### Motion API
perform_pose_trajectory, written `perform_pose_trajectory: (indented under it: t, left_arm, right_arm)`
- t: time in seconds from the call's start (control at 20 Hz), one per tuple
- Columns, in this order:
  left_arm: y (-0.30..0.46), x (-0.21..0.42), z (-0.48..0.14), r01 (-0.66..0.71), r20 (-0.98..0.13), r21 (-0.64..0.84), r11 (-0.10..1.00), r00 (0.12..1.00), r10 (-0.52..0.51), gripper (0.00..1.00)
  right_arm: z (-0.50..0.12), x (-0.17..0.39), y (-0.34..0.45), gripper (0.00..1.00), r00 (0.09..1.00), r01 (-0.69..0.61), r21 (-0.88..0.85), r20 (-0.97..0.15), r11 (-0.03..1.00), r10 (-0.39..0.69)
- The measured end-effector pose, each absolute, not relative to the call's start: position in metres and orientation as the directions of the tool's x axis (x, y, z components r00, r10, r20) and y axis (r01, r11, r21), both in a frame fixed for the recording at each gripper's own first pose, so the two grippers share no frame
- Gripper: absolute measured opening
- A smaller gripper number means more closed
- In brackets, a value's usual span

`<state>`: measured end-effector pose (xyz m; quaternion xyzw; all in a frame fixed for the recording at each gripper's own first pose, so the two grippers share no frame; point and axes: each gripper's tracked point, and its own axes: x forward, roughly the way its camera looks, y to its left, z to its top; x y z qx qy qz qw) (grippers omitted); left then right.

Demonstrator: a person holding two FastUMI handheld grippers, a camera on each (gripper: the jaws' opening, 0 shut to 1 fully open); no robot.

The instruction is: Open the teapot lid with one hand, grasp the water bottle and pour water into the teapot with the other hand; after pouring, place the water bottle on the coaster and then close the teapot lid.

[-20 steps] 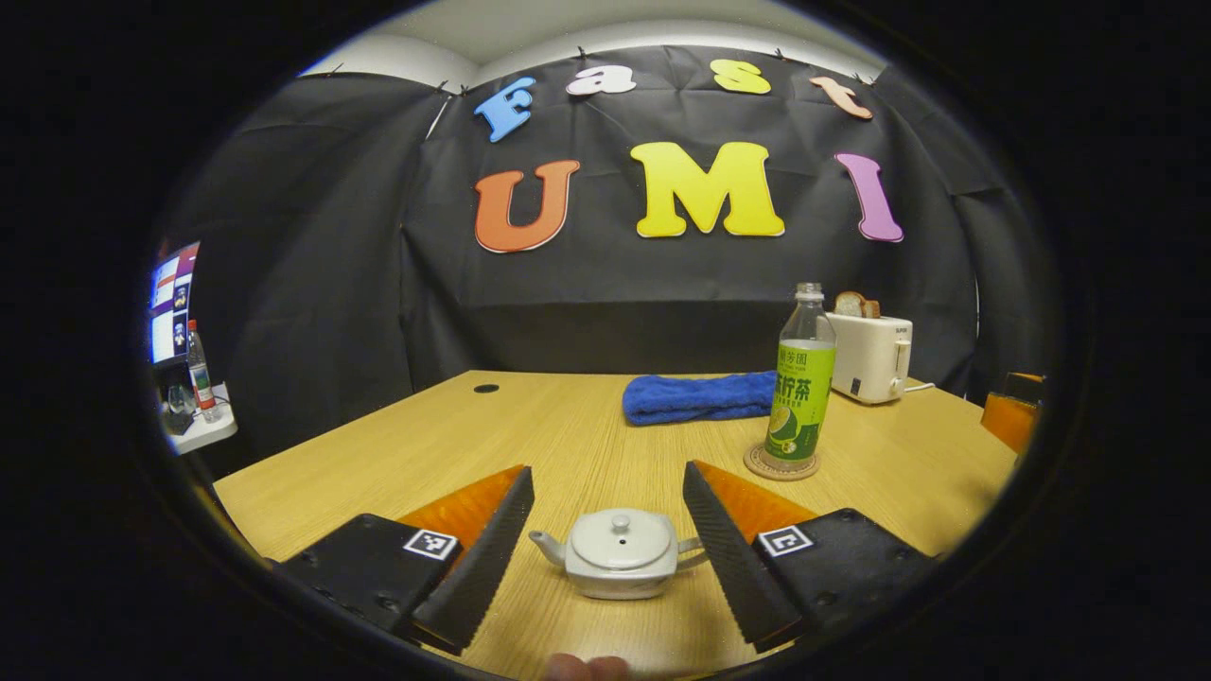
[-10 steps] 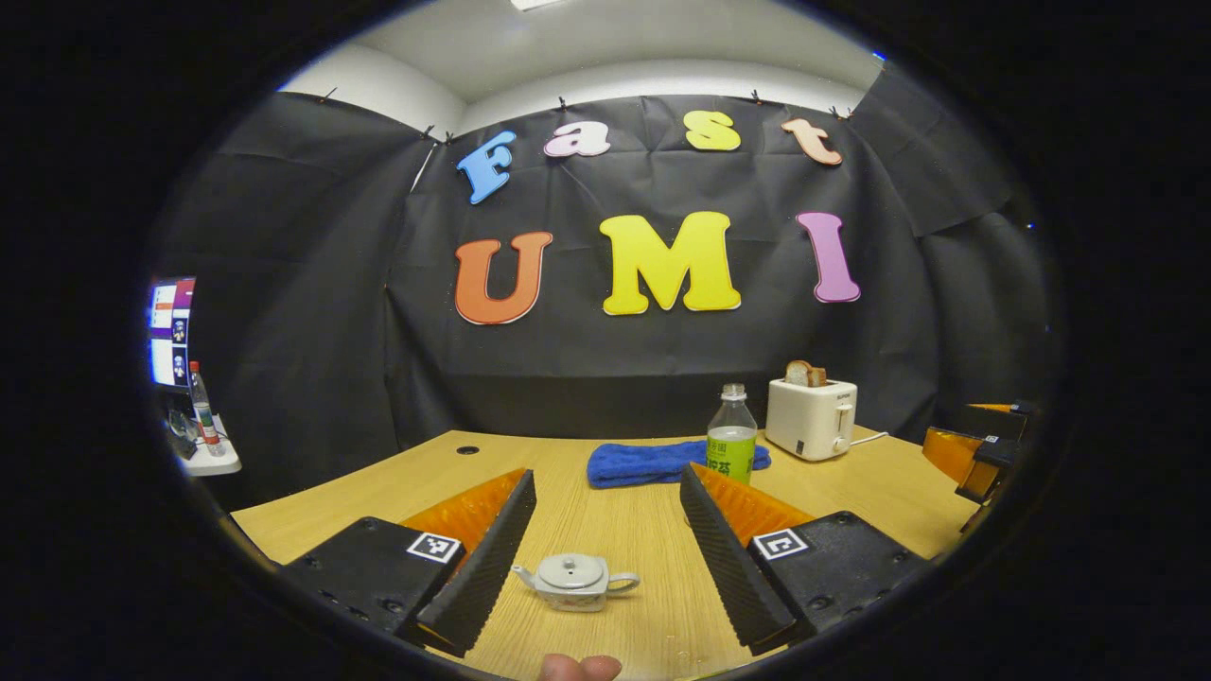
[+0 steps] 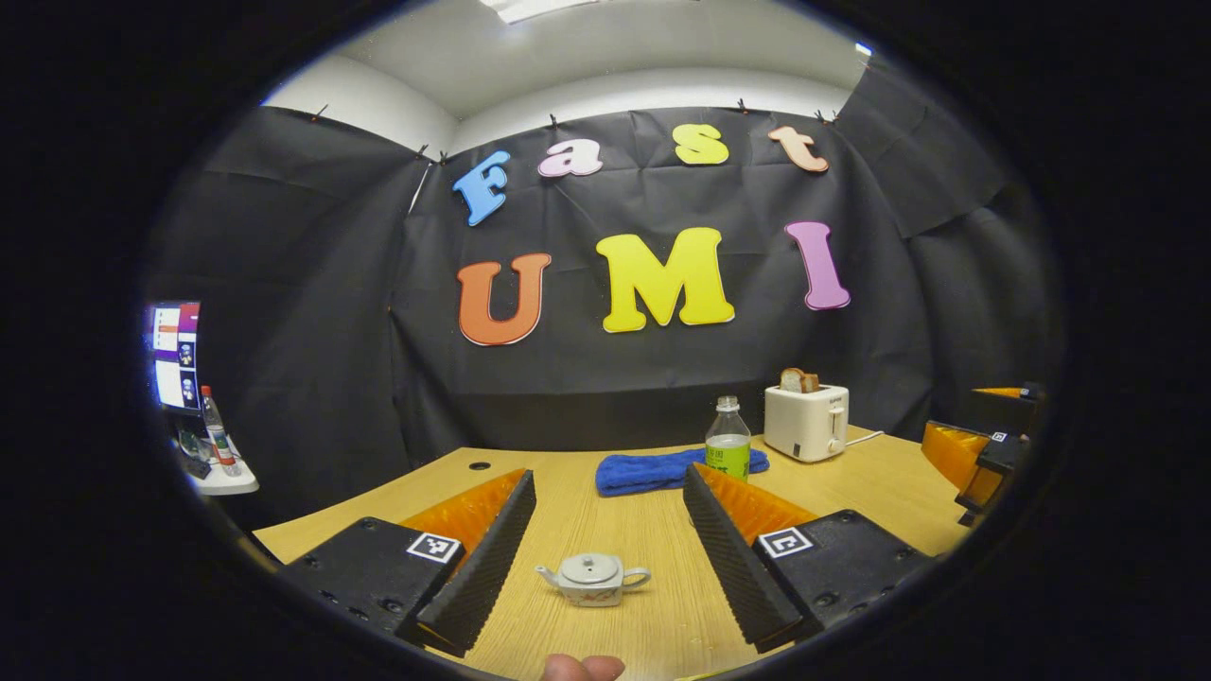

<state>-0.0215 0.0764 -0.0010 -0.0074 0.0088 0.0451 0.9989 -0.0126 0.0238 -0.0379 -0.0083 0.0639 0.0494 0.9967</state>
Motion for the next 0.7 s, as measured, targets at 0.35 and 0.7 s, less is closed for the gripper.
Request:
perform_pose_trajectory:
  t: [0.35,0.7]
  left_arm:
    - [0.09,-0.024,0.002,-0.103,-0.014,-0.034,0.994,0.995,0.103,0.99]
    - [0.091,-0.022,-0.003,-0.105,-0.026,-0.031,0.994,0.994,0.105,0.99]
  right_arm:
    - [-0.033,-0.021,0.039,0.98,0.989,-0.09,0.018,-0.115,0.996,0.092]
    - [-0.034,-0.02,0.038,0.96,0.989,-0.088,0.015,-0.119,0.996,0.089]
